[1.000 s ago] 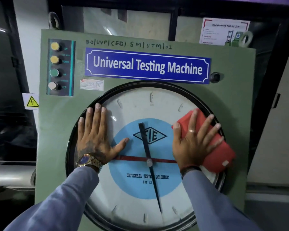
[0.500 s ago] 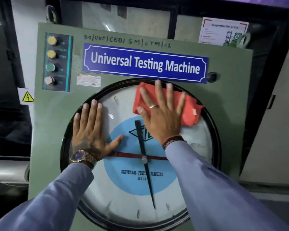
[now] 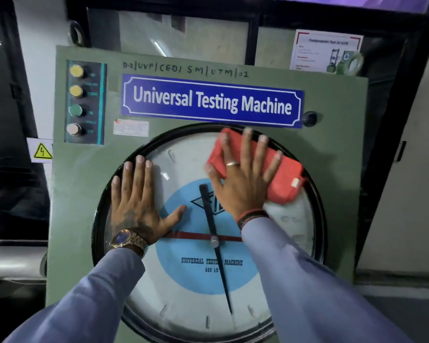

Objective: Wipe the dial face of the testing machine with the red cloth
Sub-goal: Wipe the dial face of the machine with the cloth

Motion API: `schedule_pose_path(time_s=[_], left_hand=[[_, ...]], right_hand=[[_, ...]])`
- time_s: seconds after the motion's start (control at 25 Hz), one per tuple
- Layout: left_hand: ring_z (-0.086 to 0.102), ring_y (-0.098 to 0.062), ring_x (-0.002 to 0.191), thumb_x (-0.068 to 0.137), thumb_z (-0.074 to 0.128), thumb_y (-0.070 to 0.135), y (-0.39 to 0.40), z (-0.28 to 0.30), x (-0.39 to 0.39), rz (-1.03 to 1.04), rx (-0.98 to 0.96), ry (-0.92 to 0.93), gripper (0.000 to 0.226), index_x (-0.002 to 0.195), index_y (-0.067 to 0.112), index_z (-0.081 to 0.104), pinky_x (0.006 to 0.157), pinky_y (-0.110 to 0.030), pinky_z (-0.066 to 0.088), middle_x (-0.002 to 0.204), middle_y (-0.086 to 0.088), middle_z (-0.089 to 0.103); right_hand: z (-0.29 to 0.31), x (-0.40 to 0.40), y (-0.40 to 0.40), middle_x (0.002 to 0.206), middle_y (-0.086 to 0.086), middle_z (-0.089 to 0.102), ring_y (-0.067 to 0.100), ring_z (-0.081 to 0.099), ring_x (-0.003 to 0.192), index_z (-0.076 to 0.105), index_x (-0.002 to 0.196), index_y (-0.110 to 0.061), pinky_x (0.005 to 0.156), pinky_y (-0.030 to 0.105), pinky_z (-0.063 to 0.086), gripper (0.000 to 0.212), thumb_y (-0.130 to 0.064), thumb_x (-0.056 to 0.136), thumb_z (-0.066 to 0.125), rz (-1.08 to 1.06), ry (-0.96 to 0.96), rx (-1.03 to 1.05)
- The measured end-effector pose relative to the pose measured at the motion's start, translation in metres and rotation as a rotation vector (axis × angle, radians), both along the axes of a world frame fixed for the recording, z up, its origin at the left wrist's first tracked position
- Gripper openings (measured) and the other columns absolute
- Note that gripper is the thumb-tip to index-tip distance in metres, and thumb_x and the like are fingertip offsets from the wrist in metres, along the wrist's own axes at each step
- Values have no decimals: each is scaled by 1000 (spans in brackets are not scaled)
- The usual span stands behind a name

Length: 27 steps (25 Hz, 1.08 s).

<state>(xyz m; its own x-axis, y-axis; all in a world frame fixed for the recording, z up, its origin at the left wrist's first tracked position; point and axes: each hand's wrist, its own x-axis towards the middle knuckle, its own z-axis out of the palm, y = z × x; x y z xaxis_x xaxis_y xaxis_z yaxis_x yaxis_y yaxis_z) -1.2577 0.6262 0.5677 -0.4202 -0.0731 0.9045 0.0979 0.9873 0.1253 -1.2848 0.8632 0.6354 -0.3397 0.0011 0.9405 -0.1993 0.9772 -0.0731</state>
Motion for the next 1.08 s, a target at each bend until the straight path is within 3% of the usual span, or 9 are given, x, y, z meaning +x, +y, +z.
schedule_pose_path(time_s=[0.16, 0.28, 0.36, 0.44, 0.52, 0.6, 0.72, 0.88, 1.08], left_hand=[[9, -32, 172, 80, 47, 92, -5, -2, -3, -4, -12, -5, 130, 176, 12, 12, 138, -57, 11, 186, -8, 10], [7, -30, 172, 80, 41, 96, -6, -3, -4, 1, -4, -10, 130, 177, 14, 10, 138, -56, 9, 186, -7, 7], [8, -30, 172, 80, 40, 96, -4, -3, -3, 6, 7, -12, 130, 176, 14, 11, 137, -56, 10, 186, -7, 8], [9, -31, 172, 80, 41, 95, -2, -1, -3, 31, 0, -4, 130, 176, 14, 12, 137, -57, 11, 186, -8, 9], [9, -31, 172, 80, 43, 94, -2, -1, -2, 41, -11, -15, 130, 176, 13, 12, 137, -58, 12, 186, -9, 9], [5, -29, 172, 80, 43, 94, -2, -3, -3, 44, -17, 3, 130, 177, 14, 11, 137, -58, 12, 186, -9, 8], [0, -26, 172, 82, 38, 97, -5, -2, -4, 38, -20, -4, 129, 177, 15, 9, 138, -55, 8, 186, -8, 7], [10, -31, 172, 83, 39, 96, -3, -2, -1, 38, -15, -1, 126, 175, 12, 18, 138, -54, 10, 185, -9, 14], [10, -29, 172, 82, 46, 94, -4, -2, -3, 37, -13, 2, 127, 175, 12, 21, 137, -52, 9, 185, -8, 15]], right_hand=[[14, 1, -72, 186, 4, 23, 42, 14, 172, 34, 171, -46, 129, 79, 7, 75, -72, 103, 49, 190, 47, 435], [13, -1, -49, 185, 0, 25, 37, 19, 172, 35, 171, -46, 129, 80, 12, 66, -62, 108, 47, 186, 62, 504], [13, -4, -17, 185, 1, 24, 39, 21, 171, 27, 172, -47, 128, 83, 11, 69, -52, 109, 53, 107, 68, 301], [17, -12, 17, 185, 6, 25, 42, 25, 169, 20, 173, -44, 128, 85, 11, 78, -44, 107, 61, -7, 90, -49], [20, -14, 37, 183, 9, 29, 42, 28, 168, 29, 173, -39, 127, 84, 17, 71, -48, 108, 55, -94, 135, -361], [31, -18, 35, 181, 7, 34, 42, 29, 167, 38, 171, -37, 127, 83, 19, 64, -52, 110, 50, -123, 175, -472], [49, -25, 8, 177, 2, 44, 42, 29, 168, 48, 165, -43, 129, 82, 14, 55, -58, 112, 45, -55, 166, -257], [73, -25, -51, 169, -1, 56, 41, 34, 165, 62, 154, -46, 131, 78, 8, 50, -60, 112, 39, 154, 156, 145], [68, -19, -104, 179, -1, 40, 38, 27, 169, 51, 162, -49, 135, 71, -1, 51, -59, 113, 38, 264, 116, 488]])
